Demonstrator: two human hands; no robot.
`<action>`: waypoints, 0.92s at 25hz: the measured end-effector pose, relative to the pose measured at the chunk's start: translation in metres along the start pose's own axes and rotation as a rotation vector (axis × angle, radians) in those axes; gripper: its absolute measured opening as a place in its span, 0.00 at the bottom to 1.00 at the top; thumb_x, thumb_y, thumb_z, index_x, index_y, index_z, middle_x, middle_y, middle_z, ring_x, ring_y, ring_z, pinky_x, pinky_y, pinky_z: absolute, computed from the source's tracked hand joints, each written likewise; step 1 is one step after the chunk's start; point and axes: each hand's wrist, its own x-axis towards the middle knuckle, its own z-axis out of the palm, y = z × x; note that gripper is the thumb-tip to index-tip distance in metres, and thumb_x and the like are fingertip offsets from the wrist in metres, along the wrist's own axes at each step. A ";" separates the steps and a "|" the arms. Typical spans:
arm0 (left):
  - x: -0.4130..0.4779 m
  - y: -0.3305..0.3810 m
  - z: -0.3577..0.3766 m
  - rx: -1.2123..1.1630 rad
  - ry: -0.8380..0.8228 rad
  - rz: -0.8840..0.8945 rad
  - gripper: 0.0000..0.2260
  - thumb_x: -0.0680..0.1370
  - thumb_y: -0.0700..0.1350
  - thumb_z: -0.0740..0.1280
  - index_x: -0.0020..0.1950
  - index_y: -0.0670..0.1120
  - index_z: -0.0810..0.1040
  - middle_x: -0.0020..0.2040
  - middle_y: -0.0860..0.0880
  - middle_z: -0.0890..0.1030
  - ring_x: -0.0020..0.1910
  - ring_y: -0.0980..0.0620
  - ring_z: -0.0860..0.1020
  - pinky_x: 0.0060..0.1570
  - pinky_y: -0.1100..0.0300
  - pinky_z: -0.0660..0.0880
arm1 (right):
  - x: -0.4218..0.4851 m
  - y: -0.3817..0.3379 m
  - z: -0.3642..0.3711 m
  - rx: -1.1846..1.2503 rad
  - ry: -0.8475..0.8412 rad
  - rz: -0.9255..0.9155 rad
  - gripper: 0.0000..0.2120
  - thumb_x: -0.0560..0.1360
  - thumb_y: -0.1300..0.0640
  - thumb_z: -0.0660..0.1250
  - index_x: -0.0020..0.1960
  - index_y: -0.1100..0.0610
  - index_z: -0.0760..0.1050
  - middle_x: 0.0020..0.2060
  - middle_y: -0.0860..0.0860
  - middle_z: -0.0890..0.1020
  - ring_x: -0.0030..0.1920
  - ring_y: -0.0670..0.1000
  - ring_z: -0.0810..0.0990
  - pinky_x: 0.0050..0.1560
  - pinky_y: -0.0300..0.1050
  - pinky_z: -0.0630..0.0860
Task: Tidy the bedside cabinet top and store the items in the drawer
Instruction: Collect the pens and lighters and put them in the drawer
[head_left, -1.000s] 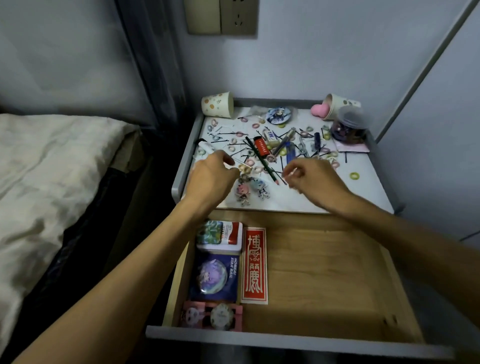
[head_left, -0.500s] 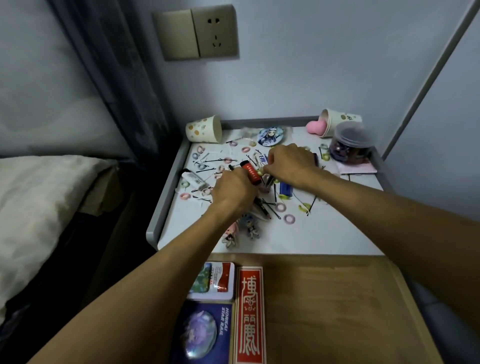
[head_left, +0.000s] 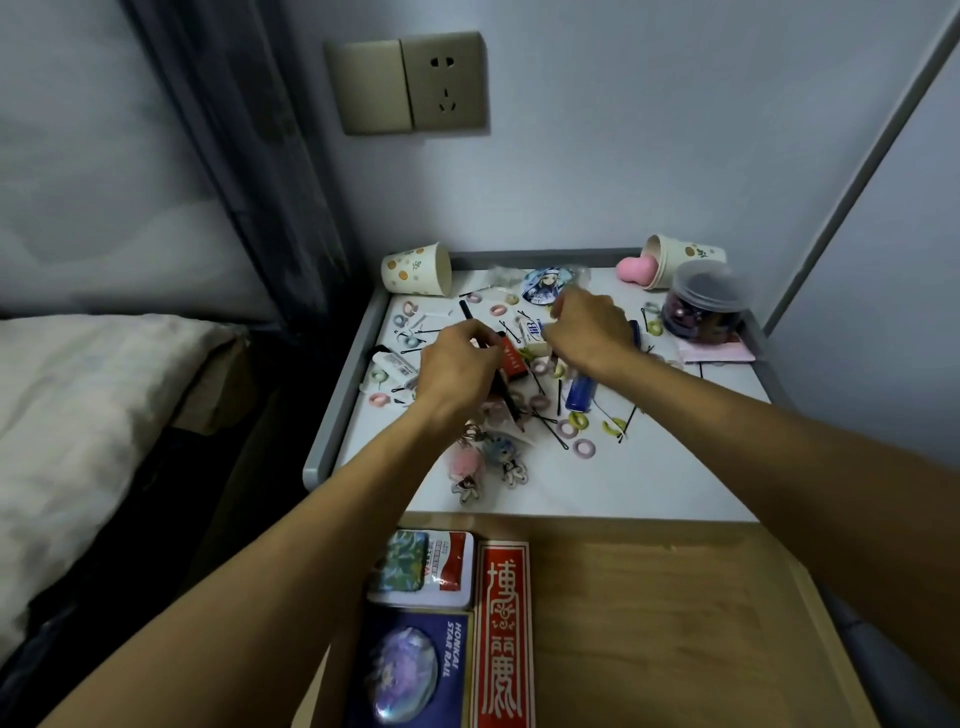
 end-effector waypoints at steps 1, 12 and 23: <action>-0.003 0.000 -0.003 -0.079 -0.024 -0.030 0.06 0.80 0.39 0.64 0.47 0.45 0.80 0.39 0.45 0.82 0.38 0.43 0.85 0.44 0.45 0.83 | 0.000 0.001 -0.005 0.117 0.005 0.009 0.09 0.75 0.60 0.63 0.55 0.57 0.70 0.45 0.55 0.80 0.41 0.57 0.80 0.40 0.47 0.76; -0.077 0.004 -0.020 -0.658 -0.134 -0.131 0.18 0.84 0.52 0.56 0.46 0.41 0.78 0.30 0.48 0.74 0.30 0.53 0.72 0.34 0.61 0.71 | -0.143 -0.006 -0.025 0.716 -0.284 -0.215 0.08 0.76 0.59 0.69 0.54 0.56 0.76 0.40 0.54 0.82 0.30 0.48 0.81 0.29 0.39 0.75; -0.098 0.002 -0.034 -0.804 -0.171 -0.182 0.13 0.83 0.48 0.59 0.53 0.40 0.76 0.34 0.49 0.82 0.42 0.47 0.82 0.55 0.51 0.79 | -0.005 0.054 -0.035 -0.482 0.038 0.058 0.08 0.77 0.59 0.64 0.51 0.62 0.78 0.52 0.60 0.81 0.51 0.60 0.80 0.41 0.45 0.71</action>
